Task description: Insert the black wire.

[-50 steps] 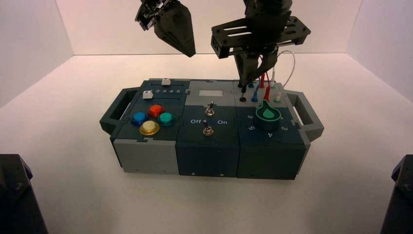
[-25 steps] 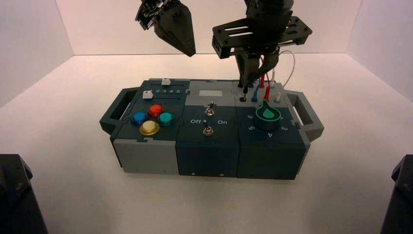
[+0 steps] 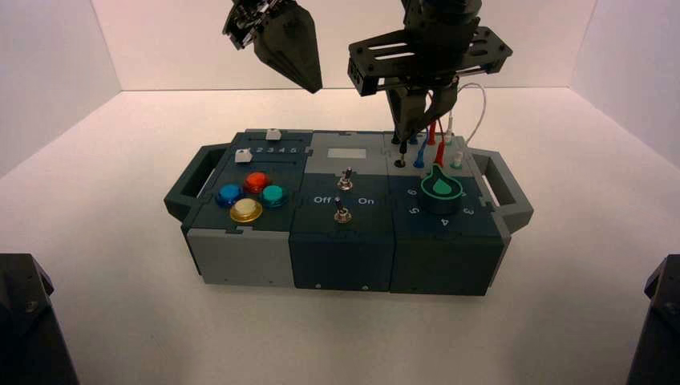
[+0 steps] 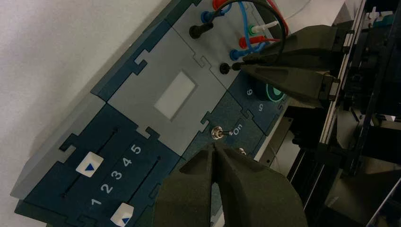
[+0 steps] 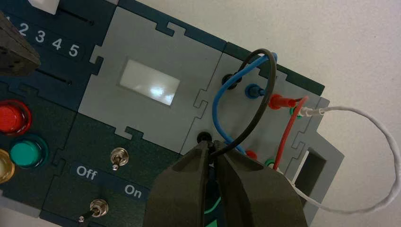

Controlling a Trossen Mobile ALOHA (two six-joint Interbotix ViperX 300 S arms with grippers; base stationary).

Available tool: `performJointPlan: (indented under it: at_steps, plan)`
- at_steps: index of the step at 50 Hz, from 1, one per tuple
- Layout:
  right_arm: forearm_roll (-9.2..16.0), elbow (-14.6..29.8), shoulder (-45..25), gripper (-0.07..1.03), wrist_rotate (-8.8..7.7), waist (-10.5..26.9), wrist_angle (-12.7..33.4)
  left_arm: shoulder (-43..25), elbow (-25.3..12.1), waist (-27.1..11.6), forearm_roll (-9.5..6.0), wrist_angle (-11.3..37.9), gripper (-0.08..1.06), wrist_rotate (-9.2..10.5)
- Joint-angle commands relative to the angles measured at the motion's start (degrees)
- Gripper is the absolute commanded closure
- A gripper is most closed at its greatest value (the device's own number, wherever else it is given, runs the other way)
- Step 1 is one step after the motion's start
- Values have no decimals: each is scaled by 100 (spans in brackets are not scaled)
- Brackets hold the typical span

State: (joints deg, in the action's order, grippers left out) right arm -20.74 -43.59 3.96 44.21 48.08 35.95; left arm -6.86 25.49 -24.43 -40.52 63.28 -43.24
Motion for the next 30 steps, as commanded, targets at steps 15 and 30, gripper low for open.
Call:
performJointPlan:
  at_steps: [15, 30]
  plan:
    - [-26, 167, 88, 99, -9, -18, -26, 105, -141, 9, -18, 53, 101, -44]
    - [-44, 167, -26, 99, 0, -9, -97, 97, -132, 18, -18, 88, 101, -79]
